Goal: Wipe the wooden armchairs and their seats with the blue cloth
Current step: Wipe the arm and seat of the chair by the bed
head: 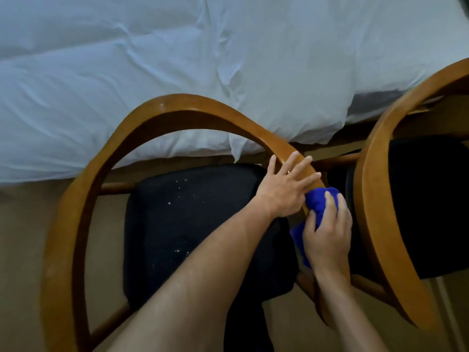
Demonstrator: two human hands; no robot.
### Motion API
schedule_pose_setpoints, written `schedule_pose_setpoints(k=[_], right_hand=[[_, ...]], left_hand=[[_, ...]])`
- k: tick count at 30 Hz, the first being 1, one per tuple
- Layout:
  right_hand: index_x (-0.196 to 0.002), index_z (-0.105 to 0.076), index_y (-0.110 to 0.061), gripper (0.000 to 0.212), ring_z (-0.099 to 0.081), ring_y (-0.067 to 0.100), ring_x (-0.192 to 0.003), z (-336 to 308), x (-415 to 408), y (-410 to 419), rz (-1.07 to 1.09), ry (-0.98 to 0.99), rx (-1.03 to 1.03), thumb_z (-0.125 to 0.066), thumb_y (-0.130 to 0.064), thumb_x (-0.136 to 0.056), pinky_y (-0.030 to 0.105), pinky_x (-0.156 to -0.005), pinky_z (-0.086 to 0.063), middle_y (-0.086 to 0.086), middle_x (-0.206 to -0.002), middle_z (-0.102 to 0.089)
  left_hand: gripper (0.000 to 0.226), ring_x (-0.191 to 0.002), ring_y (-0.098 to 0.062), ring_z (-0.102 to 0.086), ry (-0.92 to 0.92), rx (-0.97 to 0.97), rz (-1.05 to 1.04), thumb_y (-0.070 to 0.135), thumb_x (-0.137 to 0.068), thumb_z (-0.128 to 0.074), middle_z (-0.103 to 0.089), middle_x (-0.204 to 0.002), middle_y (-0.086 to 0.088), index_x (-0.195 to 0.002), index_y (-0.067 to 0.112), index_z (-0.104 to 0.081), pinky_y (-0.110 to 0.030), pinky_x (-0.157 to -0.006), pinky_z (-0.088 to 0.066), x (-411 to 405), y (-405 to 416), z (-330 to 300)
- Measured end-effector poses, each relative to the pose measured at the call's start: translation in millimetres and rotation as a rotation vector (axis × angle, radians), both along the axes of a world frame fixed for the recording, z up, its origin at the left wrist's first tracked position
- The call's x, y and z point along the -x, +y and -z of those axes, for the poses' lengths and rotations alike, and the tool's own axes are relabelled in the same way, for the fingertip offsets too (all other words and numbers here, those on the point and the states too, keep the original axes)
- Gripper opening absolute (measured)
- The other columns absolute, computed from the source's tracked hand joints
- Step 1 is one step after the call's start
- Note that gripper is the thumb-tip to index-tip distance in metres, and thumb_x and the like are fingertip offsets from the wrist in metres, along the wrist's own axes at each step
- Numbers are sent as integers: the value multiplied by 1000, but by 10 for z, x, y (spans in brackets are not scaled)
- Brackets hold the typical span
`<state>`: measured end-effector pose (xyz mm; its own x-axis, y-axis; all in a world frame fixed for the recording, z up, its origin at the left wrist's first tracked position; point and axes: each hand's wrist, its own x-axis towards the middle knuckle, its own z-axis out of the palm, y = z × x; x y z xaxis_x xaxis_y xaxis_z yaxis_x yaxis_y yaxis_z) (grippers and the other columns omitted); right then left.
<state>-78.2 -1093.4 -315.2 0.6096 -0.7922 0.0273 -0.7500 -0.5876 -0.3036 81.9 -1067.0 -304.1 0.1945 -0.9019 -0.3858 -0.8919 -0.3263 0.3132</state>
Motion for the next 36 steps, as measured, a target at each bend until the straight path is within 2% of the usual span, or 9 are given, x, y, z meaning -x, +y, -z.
schedule_pose_setpoints(k=[4,7,11,17,20,22,25,31,36], right_hand=[[-135,-43,-4,73,-43,41,-124,-50,832,548,198,51,-76,-78,-11,-72,54,-91,-45,23,-142,-39],[-130,-46,-4,60,-46,44,-120,-37,832,546,238,23,-62,-75,-13,-78,55,-86,-46,24,-137,-43],[-130,-46,-5,44,-48,38,-119,-42,119,33,0,-53,13,-50,-31,-95,48,-87,-49,22,-136,-44],[-130,-47,-9,40,-51,36,-112,43,-974,-542,-230,-108,14,-51,-26,-94,43,-95,-41,18,-129,-51],[-128,-48,-6,39,-51,39,-106,14,-1289,-512,-302,-114,142,-46,-27,-95,44,-96,-39,20,-123,-54],[-129,-48,-6,37,-52,36,-104,-4,-1512,-178,-470,-185,201,-49,-25,-96,42,-94,-41,20,-121,-55],[-130,-51,-7,39,-54,30,-107,143,-1838,668,-670,-263,49,-58,-19,-93,38,-93,-45,17,-123,-56],[-132,-49,-12,47,-52,32,-116,1027,-2322,2029,-872,-60,-134,-60,-25,-89,43,-93,-49,15,-136,-48],[-145,-37,-19,57,-31,38,-138,1732,-2397,2624,-876,128,-20,-49,-37,-92,51,-110,-29,17,-151,-33]], left_hand=[[61,-144,-33,22,-5,-41,-66,41,-99,-34,15,-160,-3,-152,35,-4,-64,-113,4,115,50,-31],[66,-143,-33,22,26,-43,-101,40,-99,-39,17,-159,-5,-152,33,-2,-64,-113,4,173,79,-57],[67,-145,-29,19,37,-18,-73,37,-98,-42,16,-160,-3,-152,31,-3,-61,-113,3,99,235,-7],[70,-147,-26,13,119,-95,-235,27,-96,-44,10,-161,-5,-153,21,-3,-55,-117,-3,-54,1026,127],[68,-147,-25,14,108,-192,-432,26,-97,-39,12,-160,-4,-153,19,0,-52,-118,-4,-298,1680,279],[67,-147,-24,12,112,-242,-615,26,-98,-38,10,-161,-4,-153,17,-1,-51,-119,-7,-480,2141,408],[66,-147,-24,9,125,-337,-814,25,-98,-39,8,-161,-3,-153,15,-2,-51,-118,-10,-715,2730,628],[67,-147,-29,-4,97,-302,-1061,22,-95,-42,0,-160,-10,-152,10,-9,-52,-115,-17,-1157,3211,1149],[63,-147,-27,-3,135,-237,-1160,23,-99,-36,1,-160,-9,-152,8,-6,-48,-118,-13,-1178,3304,1630]])
